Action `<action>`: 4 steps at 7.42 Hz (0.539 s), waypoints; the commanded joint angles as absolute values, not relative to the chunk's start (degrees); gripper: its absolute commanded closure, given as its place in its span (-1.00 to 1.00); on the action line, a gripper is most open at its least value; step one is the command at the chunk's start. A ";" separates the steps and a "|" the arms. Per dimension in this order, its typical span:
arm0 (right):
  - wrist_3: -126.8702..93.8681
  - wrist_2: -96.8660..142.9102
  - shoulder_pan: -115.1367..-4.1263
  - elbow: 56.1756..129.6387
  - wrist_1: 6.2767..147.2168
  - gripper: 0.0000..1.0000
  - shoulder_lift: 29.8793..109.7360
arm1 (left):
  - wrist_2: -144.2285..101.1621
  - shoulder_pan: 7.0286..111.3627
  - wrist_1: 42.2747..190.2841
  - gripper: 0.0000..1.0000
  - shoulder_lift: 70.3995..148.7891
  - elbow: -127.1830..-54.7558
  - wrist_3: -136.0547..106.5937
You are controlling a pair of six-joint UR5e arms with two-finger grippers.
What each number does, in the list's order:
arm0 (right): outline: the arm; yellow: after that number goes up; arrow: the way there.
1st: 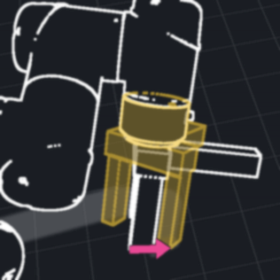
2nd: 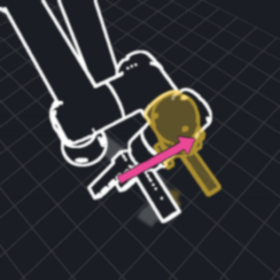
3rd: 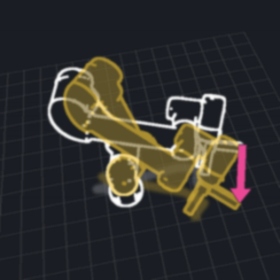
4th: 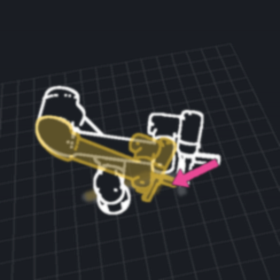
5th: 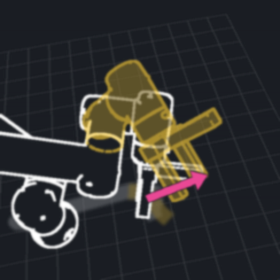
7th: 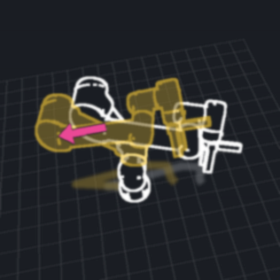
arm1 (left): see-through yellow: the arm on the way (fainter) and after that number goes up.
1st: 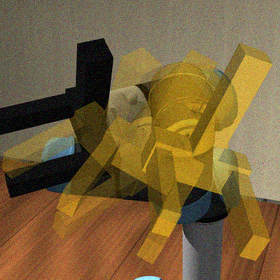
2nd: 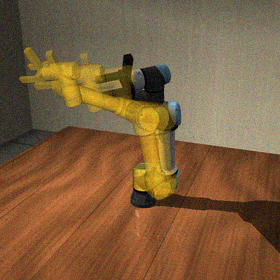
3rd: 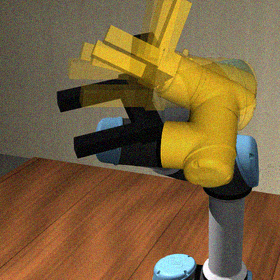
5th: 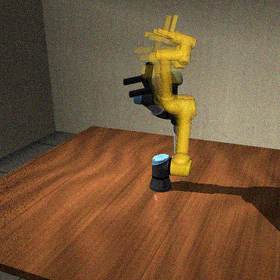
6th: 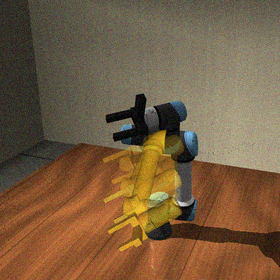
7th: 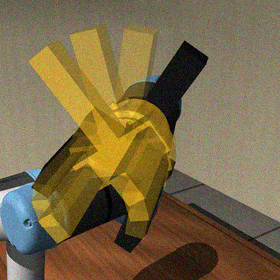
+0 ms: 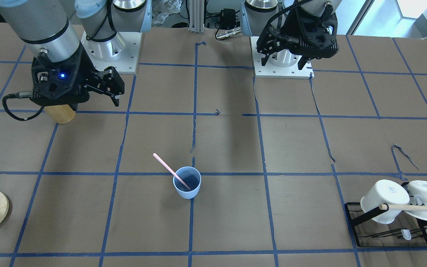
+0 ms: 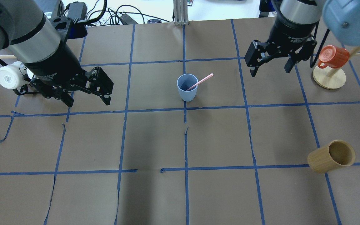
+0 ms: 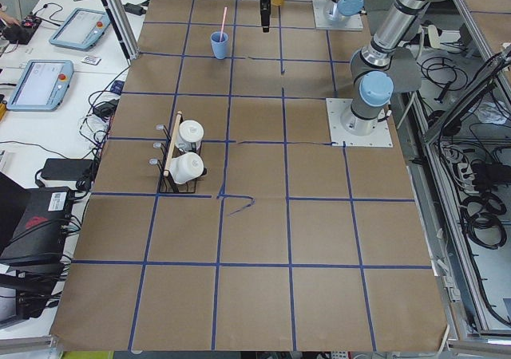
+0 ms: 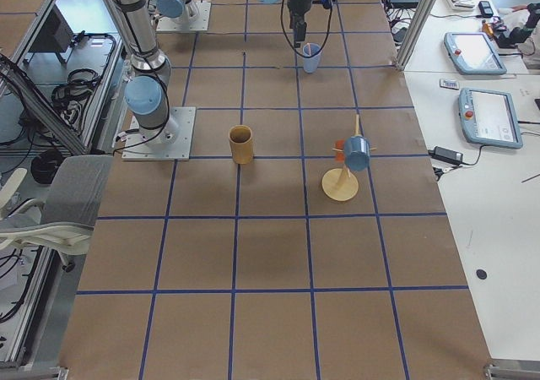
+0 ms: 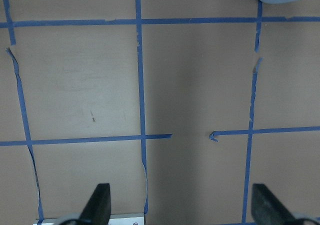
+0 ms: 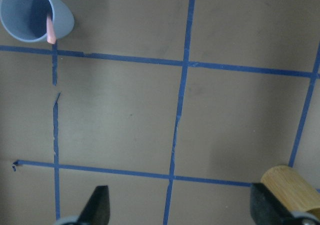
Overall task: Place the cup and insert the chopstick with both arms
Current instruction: 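Open the right gripper and raise it away from the cup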
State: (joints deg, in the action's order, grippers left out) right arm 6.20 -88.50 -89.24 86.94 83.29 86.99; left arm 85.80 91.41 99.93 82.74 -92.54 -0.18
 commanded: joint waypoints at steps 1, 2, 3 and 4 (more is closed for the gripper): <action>5.72 -89.91 -88.59 86.92 79.46 -1.00 87.89 | 85.87 91.41 99.93 -1.00 82.71 -92.55 -0.18; 5.71 -89.83 -88.59 86.92 79.19 -1.00 88.06 | 85.87 91.41 99.93 -1.00 82.71 -92.46 -0.18; 5.54 -89.91 -88.59 86.92 78.93 -1.00 88.07 | 86.04 91.41 100.02 -1.00 82.62 -92.55 -0.18; 5.54 -89.83 -88.59 86.05 77.62 -1.00 88.24 | 86.04 91.41 100.02 -1.00 82.53 -92.55 -0.18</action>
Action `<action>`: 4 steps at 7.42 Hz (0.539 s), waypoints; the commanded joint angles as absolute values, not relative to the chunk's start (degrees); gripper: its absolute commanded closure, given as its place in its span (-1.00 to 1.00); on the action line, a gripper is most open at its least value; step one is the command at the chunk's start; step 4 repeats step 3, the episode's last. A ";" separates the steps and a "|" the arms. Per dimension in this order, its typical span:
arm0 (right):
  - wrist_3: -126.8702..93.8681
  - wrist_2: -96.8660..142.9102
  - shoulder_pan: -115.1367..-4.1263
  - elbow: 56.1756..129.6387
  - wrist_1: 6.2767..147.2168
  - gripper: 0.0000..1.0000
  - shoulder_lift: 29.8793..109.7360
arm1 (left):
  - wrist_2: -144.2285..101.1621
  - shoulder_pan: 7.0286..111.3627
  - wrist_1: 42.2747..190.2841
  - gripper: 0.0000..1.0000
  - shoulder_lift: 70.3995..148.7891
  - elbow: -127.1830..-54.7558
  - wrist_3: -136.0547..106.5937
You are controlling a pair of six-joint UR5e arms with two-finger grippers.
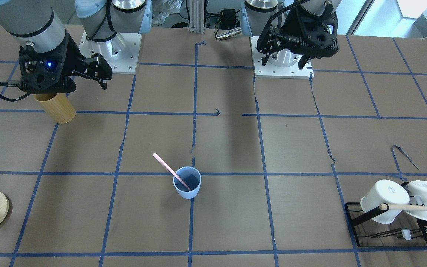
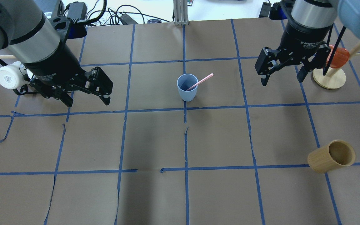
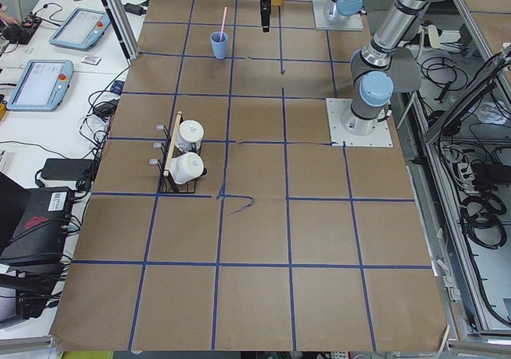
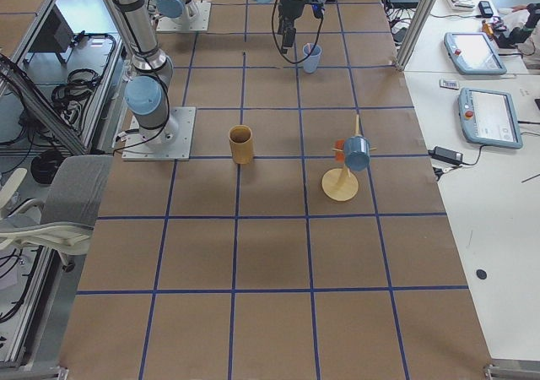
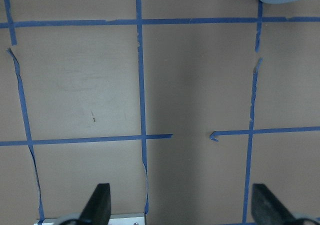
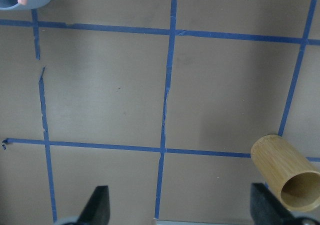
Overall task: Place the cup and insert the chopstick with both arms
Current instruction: 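Open the right gripper and raise it away from the cup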
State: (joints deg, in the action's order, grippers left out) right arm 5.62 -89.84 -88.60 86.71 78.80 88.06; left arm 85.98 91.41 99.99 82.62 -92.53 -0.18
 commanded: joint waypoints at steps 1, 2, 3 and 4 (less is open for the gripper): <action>5.45 -89.74 -88.77 86.13 77.87 -1.00 88.33 | 86.04 91.41 100.02 -1.00 82.53 -92.55 -0.18; 5.45 -89.74 -88.77 86.22 78.05 -1.00 88.33 | 86.04 91.41 100.02 -1.00 82.53 -92.55 -0.18; 5.45 -89.65 -88.77 86.31 78.22 -1.00 88.33 | 86.13 91.41 100.11 -1.00 82.44 -92.64 -0.18; 5.45 -89.65 -88.77 86.31 78.22 -1.00 88.33 | 86.13 91.41 100.11 -1.00 82.44 -92.64 -0.18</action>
